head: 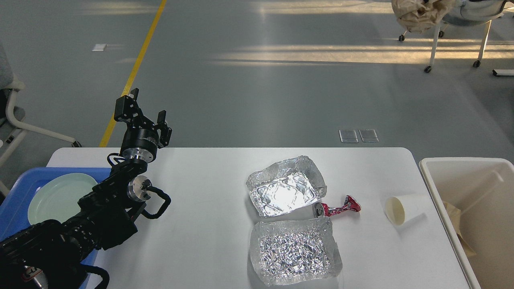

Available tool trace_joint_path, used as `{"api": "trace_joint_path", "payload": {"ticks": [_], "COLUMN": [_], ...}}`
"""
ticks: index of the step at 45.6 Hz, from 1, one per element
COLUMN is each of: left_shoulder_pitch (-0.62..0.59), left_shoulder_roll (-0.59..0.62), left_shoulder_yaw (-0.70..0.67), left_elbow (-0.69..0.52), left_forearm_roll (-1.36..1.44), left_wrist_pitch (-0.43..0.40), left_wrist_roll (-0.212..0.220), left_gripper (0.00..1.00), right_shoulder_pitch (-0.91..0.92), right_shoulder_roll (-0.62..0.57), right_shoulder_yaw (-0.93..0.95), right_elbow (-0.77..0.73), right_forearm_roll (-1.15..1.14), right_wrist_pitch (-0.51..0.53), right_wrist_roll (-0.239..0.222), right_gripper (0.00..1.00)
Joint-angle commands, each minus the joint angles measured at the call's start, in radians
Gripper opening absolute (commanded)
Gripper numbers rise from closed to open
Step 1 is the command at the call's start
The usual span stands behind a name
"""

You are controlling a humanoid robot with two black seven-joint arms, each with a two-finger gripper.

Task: Tidy desktop
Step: 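Grasp the crumpled tan paper and lift it up, then carry the crumpled paper over the white bin and release it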

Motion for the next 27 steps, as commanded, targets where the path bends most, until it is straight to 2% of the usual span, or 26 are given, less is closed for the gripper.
{"api": "trace_joint_path", "payload": {"ticks": [1, 9, 23, 27], "left_shoulder_pitch": [0.000, 0.000, 0.000, 0.000], "left_shoulder_roll": [0.000, 0.000, 0.000, 0.000], "left_shoulder_yaw": [0.000, 0.000, 0.000, 0.000], "left_elbow": [0.001, -0.001, 0.001, 0.001], "left_forearm_roll": [0.000, 0.000, 0.000, 0.000], "left_wrist_pitch": [0.000, 0.000, 0.000, 0.000], "left_wrist_roll": [0.000, 0.000, 0.001, 0.000], "left_gripper": [1.00, 1.00, 1.00, 1.00], "right_shoulder_pitch": [0.008, -0.062, -0.439, -0.536], "right_shoulder_roll": [0.018, 0.039, 0.067, 0.067], "right_shoulder_yaw": [-0.002, -0.030, -0.123, -0.143], "right_elbow": [0.000, -0.002, -0.020, -0.055], "right_forearm_roll": [0.001, -0.009, -0.190, -0.261], "right_wrist_pitch": [0.000, 0.000, 0.000, -0.105], "right_wrist_roll": [0.000, -0.005, -0.017, -0.017], "right_gripper": [0.00, 0.00, 0.00, 0.00]}}
